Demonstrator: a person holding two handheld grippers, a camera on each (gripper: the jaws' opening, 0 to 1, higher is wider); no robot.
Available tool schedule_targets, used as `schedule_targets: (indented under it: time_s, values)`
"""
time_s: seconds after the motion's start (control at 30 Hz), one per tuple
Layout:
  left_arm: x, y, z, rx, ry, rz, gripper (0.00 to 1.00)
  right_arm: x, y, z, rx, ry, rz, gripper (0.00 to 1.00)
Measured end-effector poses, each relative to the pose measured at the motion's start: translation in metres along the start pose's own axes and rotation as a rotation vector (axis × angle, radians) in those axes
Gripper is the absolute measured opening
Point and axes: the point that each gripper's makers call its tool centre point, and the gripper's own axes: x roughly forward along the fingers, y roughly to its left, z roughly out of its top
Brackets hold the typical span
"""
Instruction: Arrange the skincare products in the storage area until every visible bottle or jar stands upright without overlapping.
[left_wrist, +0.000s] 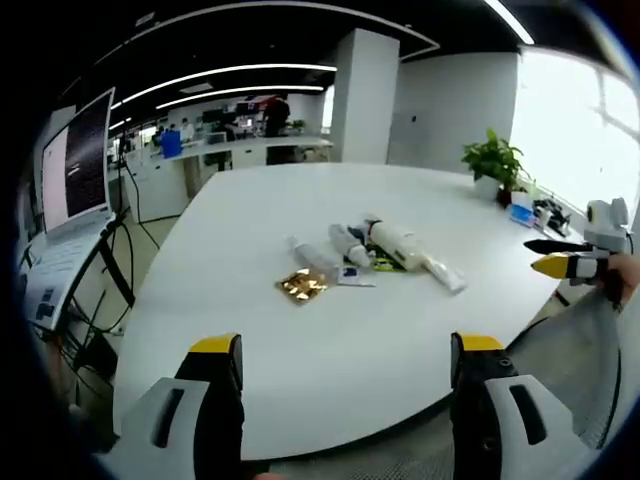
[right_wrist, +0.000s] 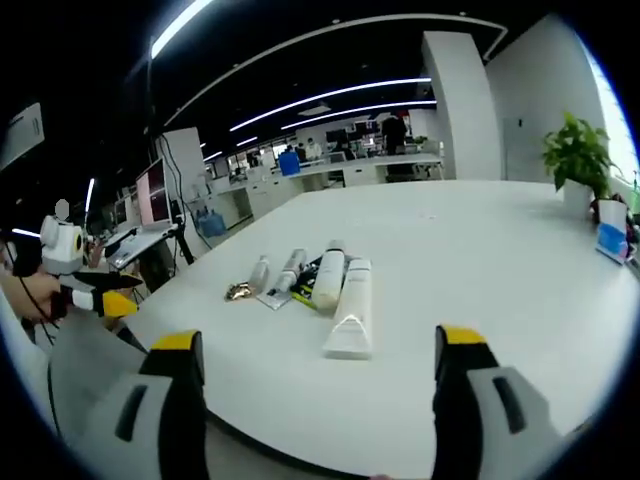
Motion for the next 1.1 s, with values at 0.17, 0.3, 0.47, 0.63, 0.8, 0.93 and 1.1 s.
schedule_targets:
  time_s: [0.17, 0.3, 0.47, 0.63, 0.8, 0.93, 1.1]
  values:
    - [0.0002, 0.0002, -0.0005, 0.0, 0.004, 0.0, 0.83, 0.0005, -0.0005, -0.0006, 0.002, 0.003, 0.0, 0.95]
    - [0.0001, 0.0002, -0.0006, -0.002, 0.004, 0.0, 0.83, 0.0006, 0.0001, -0.0011, 0.0, 0.007, 0.001, 0.95]
    - [0.0001, 0.0, -0.0004, -0.003, 0.004, -0.001, 0.83, 0.0007, 0.0004, -0.0014, 0.003, 0.01, 0.002, 0.95]
    - [0.0001, -0.0004, -0.0008, -0.002, 0.007, -0.003, 0.83, 0.0006, -0.0002, -0.0016, 0.006, 0.011, 0.0, 0.95]
    - [0.0001, -0.0013, -0.0012, 0.001, 0.01, -0.005, 0.83, 0.0007, -0.0002, -0.0024, 0.009, 0.014, 0.0, 0.95]
    - [0.0003, -0.0014, -0.0018, 0.003, 0.013, -0.006, 0.83, 0.0007, -0.0002, -0.0029, 0.01, 0.016, 0.001, 0.95]
    - [0.0005, -0.0015, -0.0022, 0.004, 0.015, -0.006, 0.82, 0.0008, -0.0006, -0.0037, 0.012, 0.02, 0.0, 0.95]
